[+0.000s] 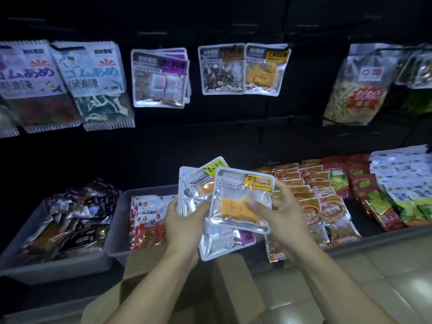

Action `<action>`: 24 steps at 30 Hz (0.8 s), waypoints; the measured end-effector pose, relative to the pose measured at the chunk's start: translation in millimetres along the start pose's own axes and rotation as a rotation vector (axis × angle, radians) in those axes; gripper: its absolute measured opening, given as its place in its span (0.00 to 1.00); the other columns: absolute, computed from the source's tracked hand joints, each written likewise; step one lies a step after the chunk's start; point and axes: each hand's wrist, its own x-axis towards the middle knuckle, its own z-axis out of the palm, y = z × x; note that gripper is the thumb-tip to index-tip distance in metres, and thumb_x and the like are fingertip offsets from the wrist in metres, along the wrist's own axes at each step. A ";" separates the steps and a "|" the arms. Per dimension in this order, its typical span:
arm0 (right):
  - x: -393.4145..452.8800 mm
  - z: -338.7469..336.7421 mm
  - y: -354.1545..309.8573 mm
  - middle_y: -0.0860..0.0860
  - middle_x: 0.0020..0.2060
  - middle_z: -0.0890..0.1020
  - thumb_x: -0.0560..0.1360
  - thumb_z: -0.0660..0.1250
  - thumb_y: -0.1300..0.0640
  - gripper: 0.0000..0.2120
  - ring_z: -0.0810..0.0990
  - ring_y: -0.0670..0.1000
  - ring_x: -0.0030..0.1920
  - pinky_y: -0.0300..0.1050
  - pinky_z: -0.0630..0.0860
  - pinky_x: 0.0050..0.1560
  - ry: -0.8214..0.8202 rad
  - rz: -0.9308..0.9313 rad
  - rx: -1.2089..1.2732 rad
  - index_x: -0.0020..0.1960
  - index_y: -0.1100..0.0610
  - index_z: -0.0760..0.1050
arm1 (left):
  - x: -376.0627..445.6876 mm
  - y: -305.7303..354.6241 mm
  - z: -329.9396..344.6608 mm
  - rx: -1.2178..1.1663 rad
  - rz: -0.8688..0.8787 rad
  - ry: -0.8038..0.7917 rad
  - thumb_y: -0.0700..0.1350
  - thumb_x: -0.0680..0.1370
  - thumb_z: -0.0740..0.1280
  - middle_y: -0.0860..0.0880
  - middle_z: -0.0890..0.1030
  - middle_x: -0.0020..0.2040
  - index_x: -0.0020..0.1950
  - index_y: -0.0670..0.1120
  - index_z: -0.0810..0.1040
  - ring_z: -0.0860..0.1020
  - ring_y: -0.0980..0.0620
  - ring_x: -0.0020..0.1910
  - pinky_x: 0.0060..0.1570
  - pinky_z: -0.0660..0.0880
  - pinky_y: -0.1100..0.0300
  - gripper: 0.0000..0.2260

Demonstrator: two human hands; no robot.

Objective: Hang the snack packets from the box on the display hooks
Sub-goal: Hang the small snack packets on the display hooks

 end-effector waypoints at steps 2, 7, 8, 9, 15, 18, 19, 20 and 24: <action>3.4 -4.0 -12.2 0.51 0.50 0.90 0.74 0.78 0.61 0.20 0.89 0.51 0.50 0.45 0.85 0.49 0.099 -0.056 0.044 0.63 0.50 0.77 | 1.7 4.1 8.8 0.036 0.014 -0.024 0.40 0.74 0.81 0.46 0.89 0.47 0.59 0.50 0.79 0.89 0.43 0.42 0.46 0.86 0.41 0.18; 44.7 -19.4 -54.3 0.50 0.50 0.90 0.77 0.76 0.59 0.16 0.89 0.49 0.51 0.42 0.83 0.49 0.239 -0.209 0.075 0.64 0.55 0.79 | 4.4 32.5 37.2 0.106 0.117 -0.138 0.43 0.72 0.82 0.45 0.88 0.50 0.61 0.48 0.79 0.88 0.45 0.45 0.44 0.85 0.47 0.20; 55.8 -21.9 -66.1 0.50 0.50 0.90 0.77 0.76 0.58 0.18 0.88 0.50 0.52 0.45 0.83 0.50 0.265 -0.238 0.074 0.65 0.54 0.78 | 5.1 39.6 43.4 0.105 0.130 -0.158 0.43 0.72 0.82 0.44 0.88 0.50 0.61 0.47 0.79 0.88 0.44 0.44 0.42 0.86 0.47 0.20; 67.2 -24.8 -79.0 0.49 0.49 0.90 0.76 0.77 0.57 0.20 0.88 0.49 0.51 0.45 0.83 0.50 0.292 -0.263 0.074 0.66 0.54 0.77 | 5.7 46.5 49.2 0.102 0.141 -0.175 0.43 0.72 0.82 0.44 0.89 0.50 0.61 0.47 0.80 0.88 0.44 0.44 0.40 0.86 0.48 0.20; 125.6 -33.5 -160.7 0.48 0.50 0.88 0.77 0.77 0.53 0.19 0.87 0.42 0.49 0.35 0.79 0.47 0.349 -0.352 0.108 0.63 0.49 0.73 | 6.3 69.6 65.9 0.096 0.130 -0.284 0.43 0.71 0.82 0.44 0.90 0.48 0.59 0.48 0.82 0.89 0.39 0.46 0.44 0.86 0.41 0.19; 148.5 -32.4 -173.1 0.49 0.58 0.85 0.76 0.77 0.49 0.18 0.85 0.50 0.59 0.47 0.79 0.61 0.380 -0.325 0.096 0.62 0.45 0.75 | 2.7 69.4 65.9 0.104 0.129 -0.301 0.41 0.72 0.81 0.45 0.90 0.47 0.58 0.47 0.82 0.89 0.44 0.41 0.36 0.85 0.51 0.17; 153.4 -31.8 -173.0 0.49 0.59 0.85 0.76 0.77 0.48 0.18 0.84 0.51 0.60 0.48 0.78 0.63 0.381 -0.316 0.087 0.63 0.46 0.76 | 1.8 68.8 65.2 0.110 0.125 -0.302 0.41 0.72 0.81 0.45 0.90 0.46 0.59 0.47 0.82 0.89 0.44 0.42 0.36 0.85 0.50 0.17; 155.7 -30.9 -172.6 0.49 0.60 0.85 0.77 0.77 0.47 0.19 0.84 0.52 0.61 0.49 0.78 0.63 0.383 -0.306 0.081 0.65 0.47 0.77 | 2.7 67.9 63.2 0.113 0.122 -0.301 0.41 0.72 0.82 0.46 0.90 0.46 0.60 0.47 0.82 0.89 0.44 0.42 0.37 0.85 0.49 0.18; 159.7 -31.9 -167.1 0.49 0.59 0.85 0.77 0.76 0.48 0.15 0.84 0.50 0.59 0.45 0.78 0.62 0.404 -0.285 0.111 0.62 0.47 0.77 | 3.2 66.6 53.7 0.128 0.114 -0.287 0.41 0.72 0.81 0.47 0.90 0.47 0.60 0.47 0.82 0.89 0.49 0.41 0.33 0.83 0.56 0.18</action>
